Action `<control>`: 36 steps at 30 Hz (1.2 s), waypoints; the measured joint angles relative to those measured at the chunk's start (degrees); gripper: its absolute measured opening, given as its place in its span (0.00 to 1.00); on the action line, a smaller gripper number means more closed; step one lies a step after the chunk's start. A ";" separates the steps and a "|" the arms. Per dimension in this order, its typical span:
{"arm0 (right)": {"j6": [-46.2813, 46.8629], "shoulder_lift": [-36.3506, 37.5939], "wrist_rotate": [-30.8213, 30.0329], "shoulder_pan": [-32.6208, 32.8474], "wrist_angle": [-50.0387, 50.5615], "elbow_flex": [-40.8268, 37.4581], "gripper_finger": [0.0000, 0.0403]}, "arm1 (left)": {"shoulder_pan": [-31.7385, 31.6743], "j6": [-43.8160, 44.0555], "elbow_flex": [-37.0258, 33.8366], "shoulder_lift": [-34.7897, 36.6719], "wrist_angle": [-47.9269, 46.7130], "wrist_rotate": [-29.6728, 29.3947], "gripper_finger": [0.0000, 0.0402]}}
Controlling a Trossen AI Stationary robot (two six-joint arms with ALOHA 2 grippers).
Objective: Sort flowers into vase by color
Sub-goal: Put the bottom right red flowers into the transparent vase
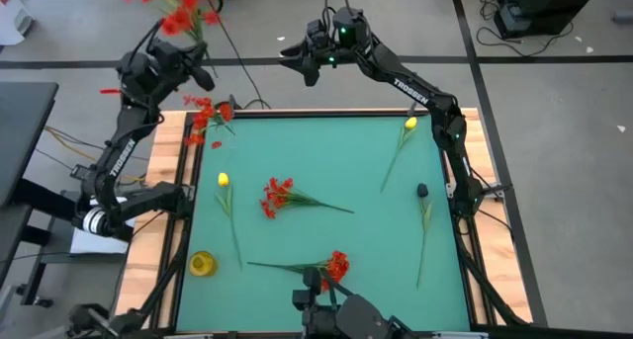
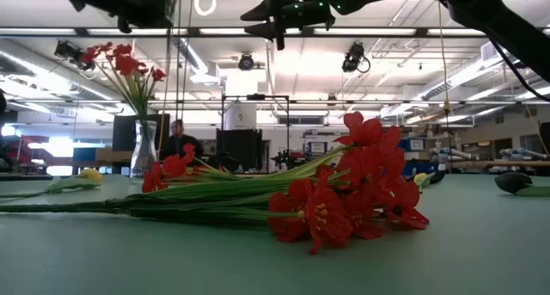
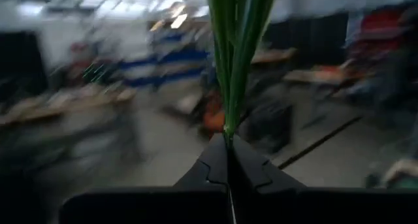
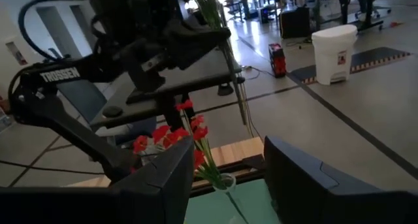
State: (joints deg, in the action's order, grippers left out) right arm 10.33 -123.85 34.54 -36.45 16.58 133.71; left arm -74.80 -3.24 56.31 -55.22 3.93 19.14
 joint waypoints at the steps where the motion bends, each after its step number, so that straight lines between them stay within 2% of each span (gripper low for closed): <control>1: 0.00 0.00 0.00 0.00 0.09 0.00 0.48 | -0.49 -0.24 0.16 -0.07 -2.30 -2.57 0.00; 6: 0.15 0.00 0.62 0.25 0.41 0.00 0.48 | -2.88 4.86 -1.72 -0.16 -5.30 -11.47 0.00; 10: 0.04 0.00 1.40 0.48 1.03 0.00 0.48 | -1.90 5.31 -3.54 -0.22 -8.82 -18.28 0.00; 15: 0.01 0.00 1.51 0.48 1.05 0.00 0.48 | -0.09 5.64 -8.64 -0.17 -7.15 -24.51 0.00; 20: -0.05 0.00 1.58 0.44 1.16 0.00 0.48 | 0.17 9.64 -12.90 -0.24 0.82 -24.14 0.00; 23: -0.67 0.00 1.90 0.44 1.39 0.00 0.48 | 0.17 12.78 -13.61 -0.28 4.52 -17.94 0.00; 26: -1.36 0.00 1.99 0.41 1.29 0.00 0.48 | 0.39 11.54 -13.61 -0.33 3.62 -10.26 0.00; 29: -1.56 0.00 2.37 0.36 1.29 0.00 0.48 | 1.04 9.92 -13.66 -0.33 0.23 -5.78 0.00; 36: -2.55 0.00 2.96 0.33 1.29 0.00 0.48 | 2.36 8.79 -13.70 -0.32 -1.88 -4.63 0.00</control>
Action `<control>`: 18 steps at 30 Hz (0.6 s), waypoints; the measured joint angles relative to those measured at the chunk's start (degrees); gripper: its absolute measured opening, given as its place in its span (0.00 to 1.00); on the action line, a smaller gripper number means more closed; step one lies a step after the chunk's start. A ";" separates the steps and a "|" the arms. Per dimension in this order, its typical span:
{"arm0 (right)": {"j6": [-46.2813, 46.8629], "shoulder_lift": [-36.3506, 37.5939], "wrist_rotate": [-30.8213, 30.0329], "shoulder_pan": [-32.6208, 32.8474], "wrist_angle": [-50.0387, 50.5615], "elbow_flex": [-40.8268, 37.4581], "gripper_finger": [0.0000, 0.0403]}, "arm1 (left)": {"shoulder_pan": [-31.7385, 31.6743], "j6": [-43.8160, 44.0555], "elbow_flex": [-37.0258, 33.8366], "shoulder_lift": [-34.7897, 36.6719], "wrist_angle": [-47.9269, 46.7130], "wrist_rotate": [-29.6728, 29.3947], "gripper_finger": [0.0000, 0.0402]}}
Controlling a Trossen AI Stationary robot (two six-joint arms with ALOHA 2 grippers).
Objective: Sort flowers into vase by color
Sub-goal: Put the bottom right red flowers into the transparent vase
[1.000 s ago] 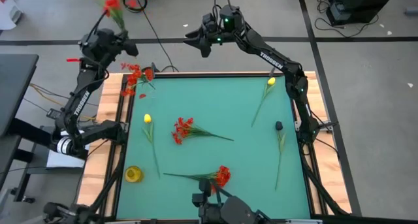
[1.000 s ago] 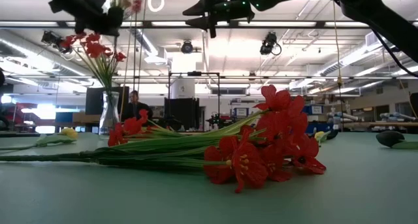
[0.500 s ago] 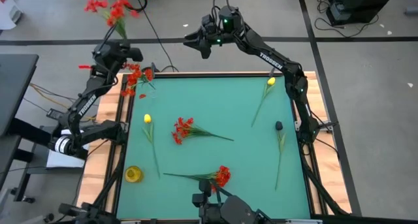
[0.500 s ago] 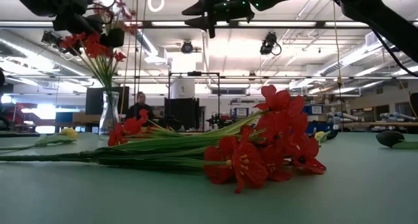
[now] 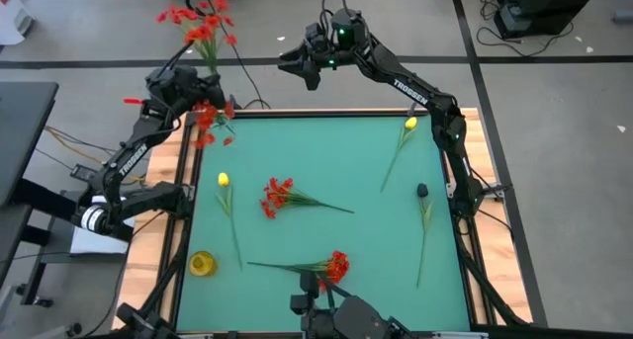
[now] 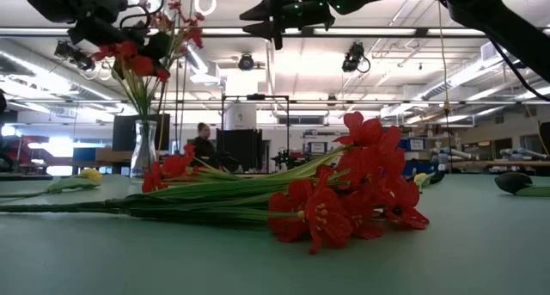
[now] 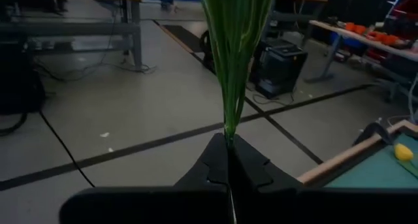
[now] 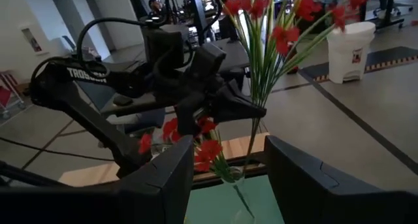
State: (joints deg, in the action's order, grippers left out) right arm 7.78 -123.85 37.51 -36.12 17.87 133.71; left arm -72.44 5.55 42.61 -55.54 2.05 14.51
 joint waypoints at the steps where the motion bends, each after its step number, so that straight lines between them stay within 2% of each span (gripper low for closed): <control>1: -0.02 0.00 0.13 0.00 0.04 0.00 0.48 | -0.02 0.04 0.00 0.02 -0.40 0.05 0.00; 13: -0.45 0.00 1.17 0.00 1.41 0.00 0.48 | -0.04 -1.21 0.00 0.10 -6.12 -0.05 0.01; 18: -0.45 0.00 1.39 0.00 1.43 0.00 0.48 | -0.04 -0.90 0.01 0.10 -6.03 -0.05 0.12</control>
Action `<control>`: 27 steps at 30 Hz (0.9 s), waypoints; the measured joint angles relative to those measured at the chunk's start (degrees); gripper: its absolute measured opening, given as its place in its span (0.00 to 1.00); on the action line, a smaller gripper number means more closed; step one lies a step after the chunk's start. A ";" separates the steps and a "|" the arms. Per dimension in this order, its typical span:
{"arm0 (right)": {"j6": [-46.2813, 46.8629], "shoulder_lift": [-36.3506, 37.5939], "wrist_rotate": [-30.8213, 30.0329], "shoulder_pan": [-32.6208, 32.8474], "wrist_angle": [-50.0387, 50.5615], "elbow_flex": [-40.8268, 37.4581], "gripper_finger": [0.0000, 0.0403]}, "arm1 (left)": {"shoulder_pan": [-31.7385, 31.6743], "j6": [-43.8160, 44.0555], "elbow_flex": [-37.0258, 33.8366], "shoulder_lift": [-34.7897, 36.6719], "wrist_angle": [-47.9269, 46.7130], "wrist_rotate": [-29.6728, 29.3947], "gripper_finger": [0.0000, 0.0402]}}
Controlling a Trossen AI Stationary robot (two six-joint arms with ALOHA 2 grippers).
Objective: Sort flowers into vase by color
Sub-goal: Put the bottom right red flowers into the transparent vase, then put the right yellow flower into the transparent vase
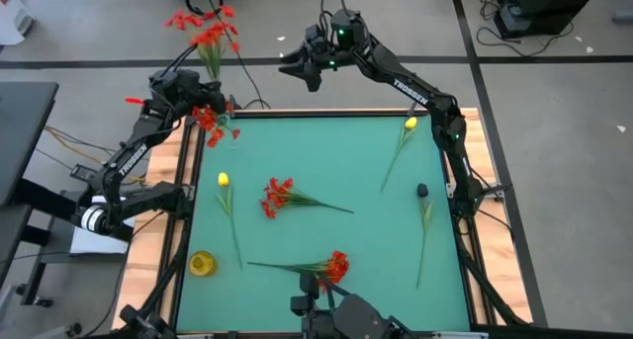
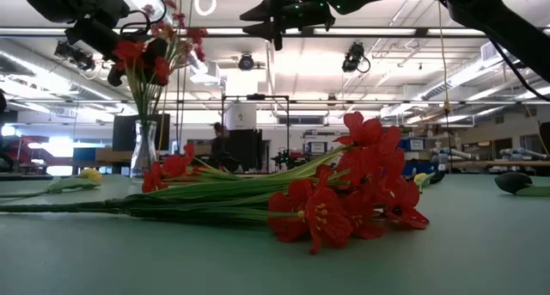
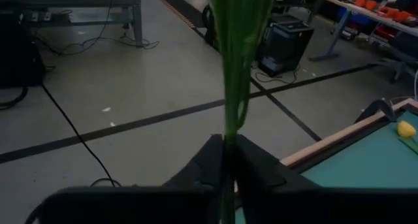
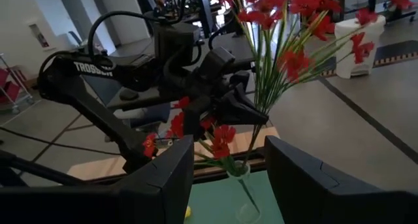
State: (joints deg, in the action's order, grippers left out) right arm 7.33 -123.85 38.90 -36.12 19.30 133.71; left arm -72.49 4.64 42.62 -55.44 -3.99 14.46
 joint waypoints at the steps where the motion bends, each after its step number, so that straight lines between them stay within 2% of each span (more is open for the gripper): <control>1: -0.01 0.00 0.15 0.00 0.04 0.00 0.48 | 0.00 0.02 -0.01 0.00 0.00 0.00 0.15; 6: -0.02 0.00 0.24 0.00 0.10 0.00 0.48 | -0.02 -0.16 0.01 0.16 0.31 2.07 0.32; 10: -0.03 0.00 0.85 0.00 0.12 0.00 0.48 | 0.04 -0.51 0.14 1.43 0.36 3.84 0.40; 22: -1.34 0.00 3.05 0.39 0.16 0.00 0.48 | -0.02 -0.33 0.16 6.49 -0.12 3.90 0.38; 27: 3.33 0.00 -4.79 0.57 5.04 0.02 0.48 | -0.02 0.63 0.21 8.17 0.14 4.85 0.38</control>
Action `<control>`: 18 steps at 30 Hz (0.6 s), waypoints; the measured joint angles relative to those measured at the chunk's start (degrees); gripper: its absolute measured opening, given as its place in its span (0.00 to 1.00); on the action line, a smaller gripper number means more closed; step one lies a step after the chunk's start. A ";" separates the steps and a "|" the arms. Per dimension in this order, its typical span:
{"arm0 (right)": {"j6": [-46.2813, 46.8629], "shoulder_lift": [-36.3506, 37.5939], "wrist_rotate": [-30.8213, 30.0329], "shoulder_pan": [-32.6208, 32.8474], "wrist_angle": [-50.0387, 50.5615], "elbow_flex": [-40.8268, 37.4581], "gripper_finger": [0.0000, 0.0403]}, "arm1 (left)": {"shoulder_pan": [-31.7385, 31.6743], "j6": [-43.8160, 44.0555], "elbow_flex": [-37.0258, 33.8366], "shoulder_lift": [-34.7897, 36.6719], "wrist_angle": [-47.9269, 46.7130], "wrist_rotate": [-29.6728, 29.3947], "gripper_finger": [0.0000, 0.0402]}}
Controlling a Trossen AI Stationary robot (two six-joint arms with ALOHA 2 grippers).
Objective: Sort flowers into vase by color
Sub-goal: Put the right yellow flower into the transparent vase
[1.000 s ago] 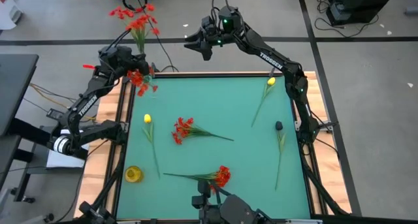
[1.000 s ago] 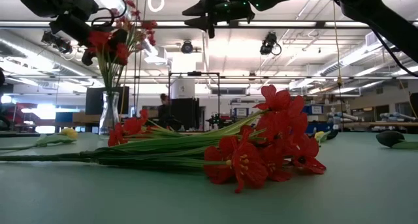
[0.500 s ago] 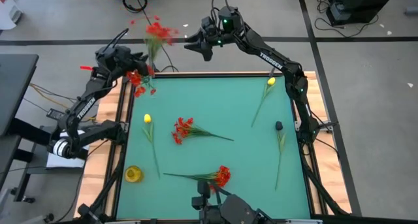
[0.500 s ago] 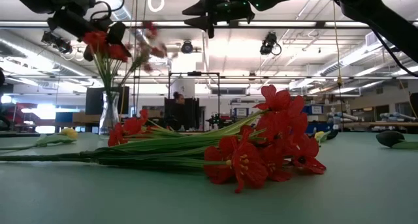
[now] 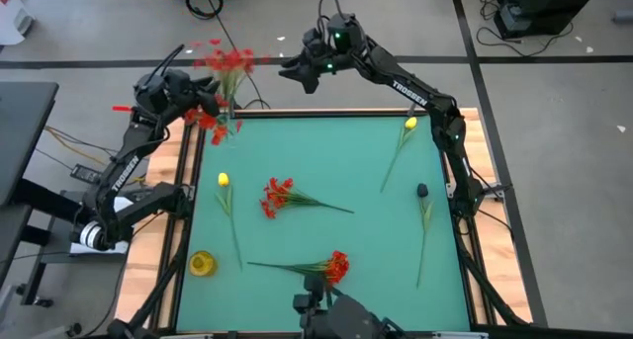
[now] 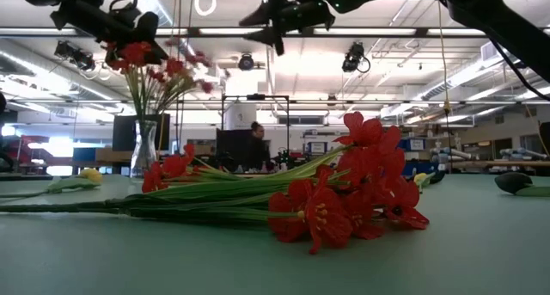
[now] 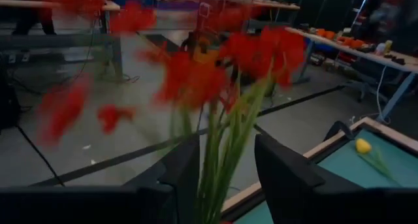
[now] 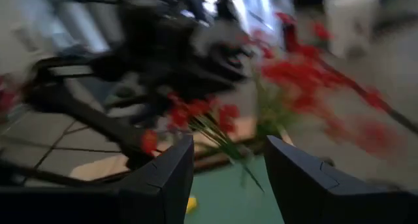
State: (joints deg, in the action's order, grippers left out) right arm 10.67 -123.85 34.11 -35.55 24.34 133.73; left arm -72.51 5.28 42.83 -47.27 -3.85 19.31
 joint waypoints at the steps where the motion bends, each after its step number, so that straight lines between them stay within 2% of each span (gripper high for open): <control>1: 0.03 0.00 -1.89 -0.04 2.04 0.00 0.48 | 0.00 0.64 0.07 0.18 0.01 0.02 0.38; 5: -1.28 0.00 -5.62 0.25 7.87 -0.47 0.48 | 0.00 1.31 3.42 0.18 -1.74 0.03 0.38; 10: 0.04 -0.14 -5.14 0.61 11.26 -0.92 0.48 | 0.00 -2.53 9.80 -0.16 -7.06 0.14 0.40; 14: 2.60 -0.07 -5.06 0.44 12.32 -0.92 0.48 | 0.00 -3.41 13.87 -1.53 -13.68 1.18 0.50; 18: 5.10 0.21 -5.30 0.44 17.99 -0.74 0.48 | 0.06 -2.12 20.05 -2.33 -20.03 1.32 0.64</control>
State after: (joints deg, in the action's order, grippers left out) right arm 15.77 -123.64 28.80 -35.11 42.33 132.99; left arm -72.45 3.16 62.88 -49.60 -23.87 20.63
